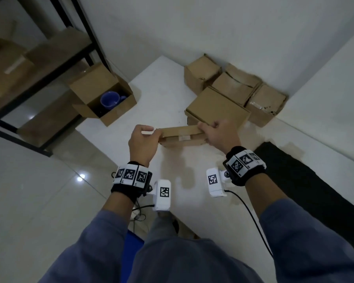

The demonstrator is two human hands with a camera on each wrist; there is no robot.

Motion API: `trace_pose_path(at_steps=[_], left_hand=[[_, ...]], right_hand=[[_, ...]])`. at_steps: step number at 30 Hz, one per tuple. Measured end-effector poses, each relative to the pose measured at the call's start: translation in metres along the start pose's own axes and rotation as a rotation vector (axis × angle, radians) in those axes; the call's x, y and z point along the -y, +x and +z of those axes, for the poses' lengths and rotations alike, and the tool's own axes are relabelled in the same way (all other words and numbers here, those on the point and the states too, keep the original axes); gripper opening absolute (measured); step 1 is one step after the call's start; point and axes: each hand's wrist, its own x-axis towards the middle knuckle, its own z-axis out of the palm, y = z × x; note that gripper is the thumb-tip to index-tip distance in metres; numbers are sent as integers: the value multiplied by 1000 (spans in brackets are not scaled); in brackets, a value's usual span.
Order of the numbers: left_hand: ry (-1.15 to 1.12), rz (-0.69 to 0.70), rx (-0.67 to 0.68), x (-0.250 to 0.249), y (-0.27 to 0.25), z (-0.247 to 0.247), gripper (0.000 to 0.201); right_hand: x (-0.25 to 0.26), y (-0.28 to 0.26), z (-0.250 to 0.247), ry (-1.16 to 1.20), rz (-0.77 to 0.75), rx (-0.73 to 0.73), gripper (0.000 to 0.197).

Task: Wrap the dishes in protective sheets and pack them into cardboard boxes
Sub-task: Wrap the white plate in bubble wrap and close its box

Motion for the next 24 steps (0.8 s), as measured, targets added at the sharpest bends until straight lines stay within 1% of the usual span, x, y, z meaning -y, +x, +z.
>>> trace_pose_path(at_steps=[3, 6, 9, 12, 14, 17, 20, 22, 24], left_hand=[[30, 73, 1, -11, 17, -5, 18], [78, 176, 64, -22, 28, -6, 17], [155, 272, 141, -22, 41, -5, 23], [175, 349, 132, -21, 54, -5, 21], [184, 390, 136, -22, 60, -5, 19], [220, 429, 147, -26, 68, -3, 19], [259, 476, 158, -33, 74, -2, 22], [282, 509, 173, -37, 78, -1, 24], [289, 510, 191, -39, 83, 1, 27]], right_hand=[[11, 16, 6, -47, 43, -25, 49], [21, 25, 10, -67, 93, -65, 47], [26, 32, 11, -116, 85, -82, 48], [32, 33, 11, -147, 83, -63, 54], [34, 30, 7, -179, 52, -26, 56], [32, 29, 4, -279, 6, 6, 48], [27, 33, 6, -400, -26, -7, 34], [27, 36, 7, -437, -35, -22, 34], [29, 37, 7, -463, -36, -44, 35]])
